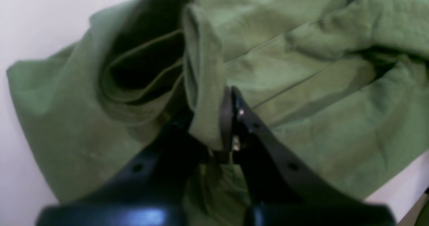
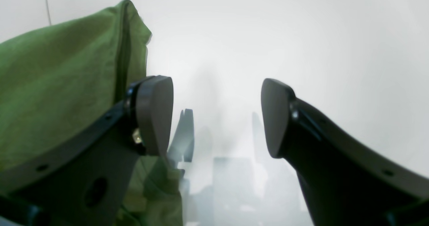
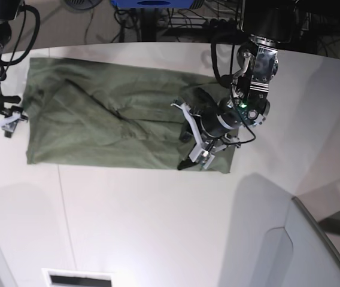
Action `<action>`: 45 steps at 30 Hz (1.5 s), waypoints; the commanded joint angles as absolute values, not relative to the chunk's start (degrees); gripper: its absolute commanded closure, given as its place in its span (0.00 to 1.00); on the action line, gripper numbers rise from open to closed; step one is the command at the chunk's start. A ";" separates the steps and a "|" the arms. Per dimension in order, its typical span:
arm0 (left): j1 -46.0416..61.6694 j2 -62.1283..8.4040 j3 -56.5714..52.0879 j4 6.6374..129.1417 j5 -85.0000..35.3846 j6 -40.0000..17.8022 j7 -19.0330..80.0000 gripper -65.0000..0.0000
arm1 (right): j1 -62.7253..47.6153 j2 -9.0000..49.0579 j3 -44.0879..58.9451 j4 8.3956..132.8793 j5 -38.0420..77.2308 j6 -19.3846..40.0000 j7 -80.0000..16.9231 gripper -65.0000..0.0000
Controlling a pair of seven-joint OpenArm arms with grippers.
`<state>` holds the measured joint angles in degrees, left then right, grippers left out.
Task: Layout the t-shirt on the table in an organized manner, then fold the t-shirt properly
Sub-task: 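Grasp the band end with the left gripper and fold it toward the right gripper, then release the left gripper and press the folded shirt center with the right gripper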
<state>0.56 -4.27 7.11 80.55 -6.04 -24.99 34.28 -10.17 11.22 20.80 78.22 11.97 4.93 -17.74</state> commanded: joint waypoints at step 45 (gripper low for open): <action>-5.05 -0.22 18.59 78.81 -6.99 -24.92 33.63 0.27 | -9.54 12.00 20.79 79.34 12.18 4.62 -16.31 0.42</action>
<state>-4.03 -0.27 18.79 77.47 -6.26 -24.88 34.89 -10.17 11.18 20.71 78.22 11.97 4.93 -17.74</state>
